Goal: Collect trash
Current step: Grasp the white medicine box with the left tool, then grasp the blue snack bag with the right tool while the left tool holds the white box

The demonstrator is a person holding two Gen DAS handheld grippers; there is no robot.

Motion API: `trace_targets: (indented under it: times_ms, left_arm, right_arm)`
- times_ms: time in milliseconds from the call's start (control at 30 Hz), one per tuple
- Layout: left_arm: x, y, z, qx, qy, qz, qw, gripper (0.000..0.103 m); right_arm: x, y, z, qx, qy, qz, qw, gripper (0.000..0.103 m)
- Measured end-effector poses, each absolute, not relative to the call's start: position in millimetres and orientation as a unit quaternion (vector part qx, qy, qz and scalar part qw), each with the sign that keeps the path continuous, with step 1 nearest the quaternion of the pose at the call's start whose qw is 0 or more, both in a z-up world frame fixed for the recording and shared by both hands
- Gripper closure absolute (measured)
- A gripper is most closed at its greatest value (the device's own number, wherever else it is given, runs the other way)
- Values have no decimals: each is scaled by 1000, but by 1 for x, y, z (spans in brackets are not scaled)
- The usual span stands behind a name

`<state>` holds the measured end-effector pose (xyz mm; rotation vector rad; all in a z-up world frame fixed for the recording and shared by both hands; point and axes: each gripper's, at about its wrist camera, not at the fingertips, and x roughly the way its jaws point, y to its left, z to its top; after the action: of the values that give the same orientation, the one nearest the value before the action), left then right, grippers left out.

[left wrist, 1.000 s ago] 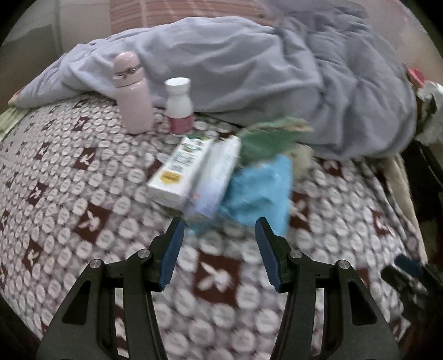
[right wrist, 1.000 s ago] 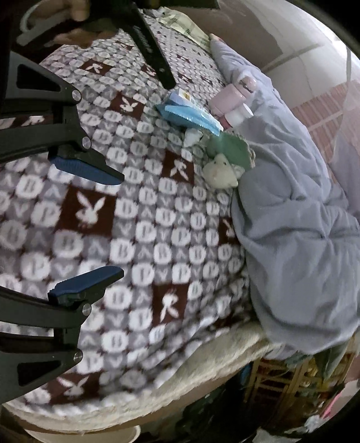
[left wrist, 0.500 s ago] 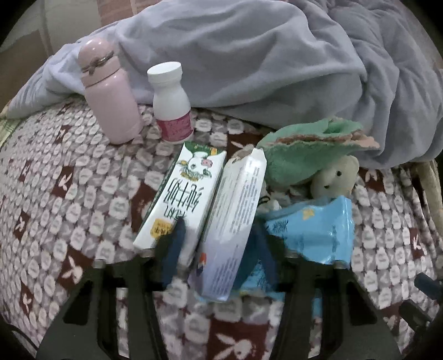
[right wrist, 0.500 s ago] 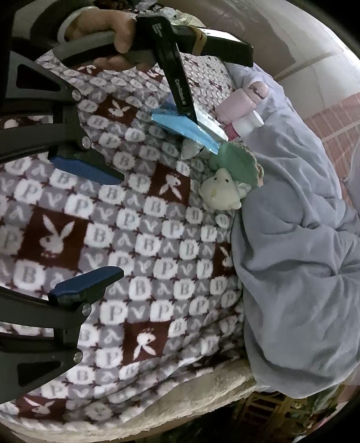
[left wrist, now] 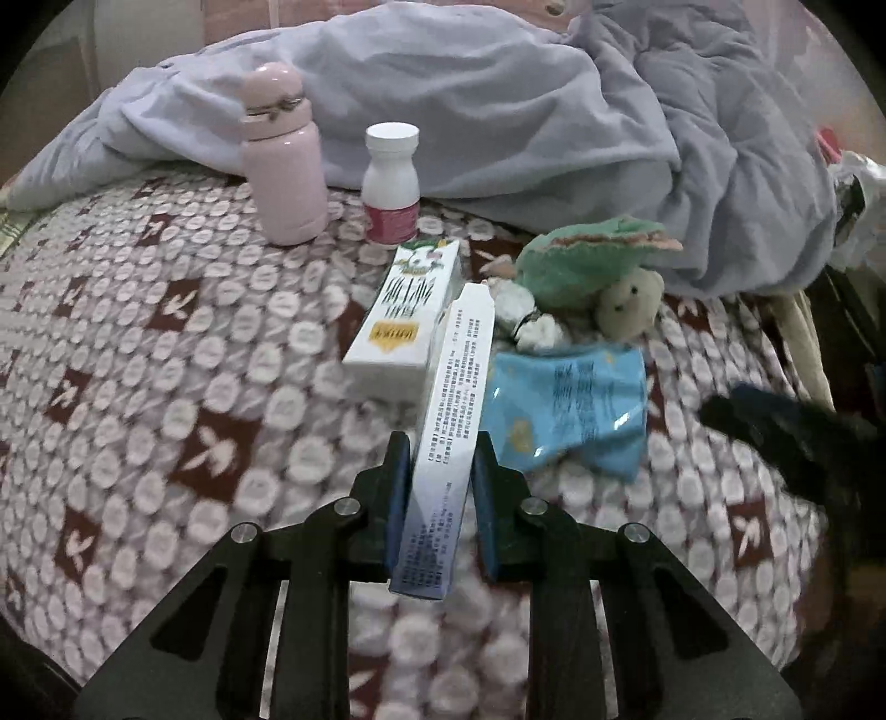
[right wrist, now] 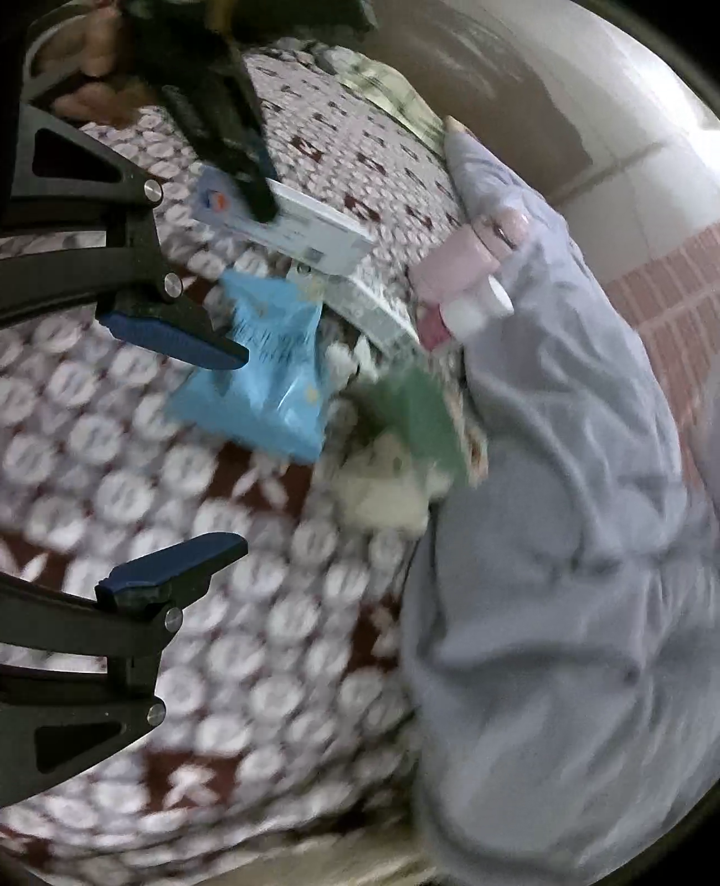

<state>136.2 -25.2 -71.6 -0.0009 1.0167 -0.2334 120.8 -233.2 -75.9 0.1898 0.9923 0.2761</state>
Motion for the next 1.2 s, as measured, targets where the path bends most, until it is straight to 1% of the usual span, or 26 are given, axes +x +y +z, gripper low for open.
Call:
trace_targets:
  times_ms: [167, 333, 400, 567, 600, 667, 700, 733, 833, 967, 1067, 1200]
  left_arm:
    - [121, -3, -68, 6, 488, -104, 866, 83]
    - [114, 8, -70, 9, 486, -94, 869, 83]
    - [113, 11, -70, 5, 485, -94, 869, 83]
    - [115, 17, -70, -3, 483, -89, 871, 83]
    - [115, 18, -70, -7, 484, -88, 871, 83]
    - [113, 19, -69, -12, 482, -87, 872, 83]
    - [111, 19, -67, -14, 480, -87, 873, 83]
    - [110, 20, -67, -14, 478, -87, 874, 83]
    - [108, 20, -67, -14, 479, -85, 873, 83]
    - [106, 22, -68, -18, 485, -85, 870, 83]
    - [106, 22, -69, -16, 484, -83, 871, 83]
    - [109, 22, -72, -17, 488, -82, 869, 83]
  right_arm:
    - [164, -204, -85, 60, 476, 185, 858, 44]
    - [198, -189, -112, 54, 508, 203, 835, 44]
    - [195, -189, -127, 87, 542, 240, 801, 44]
    - [150, -185, -122, 103, 557, 300, 768, 44]
    - [144, -184, -120, 96, 554, 302, 770, 44]
    - [134, -183, -113, 64, 539, 302, 784, 38]
    - [129, -181, -109, 47, 530, 312, 787, 29]
    - [124, -181, -106, 39, 527, 318, 787, 25]
    - [111, -180, -101, 6, 517, 326, 792, 25]
    - [98, -169, -103, -89, 506, 359, 779, 23]
    - [104, -158, -110, -140, 507, 371, 765, 22]
    - [123, -146, -124, -173, 514, 369, 755, 22]
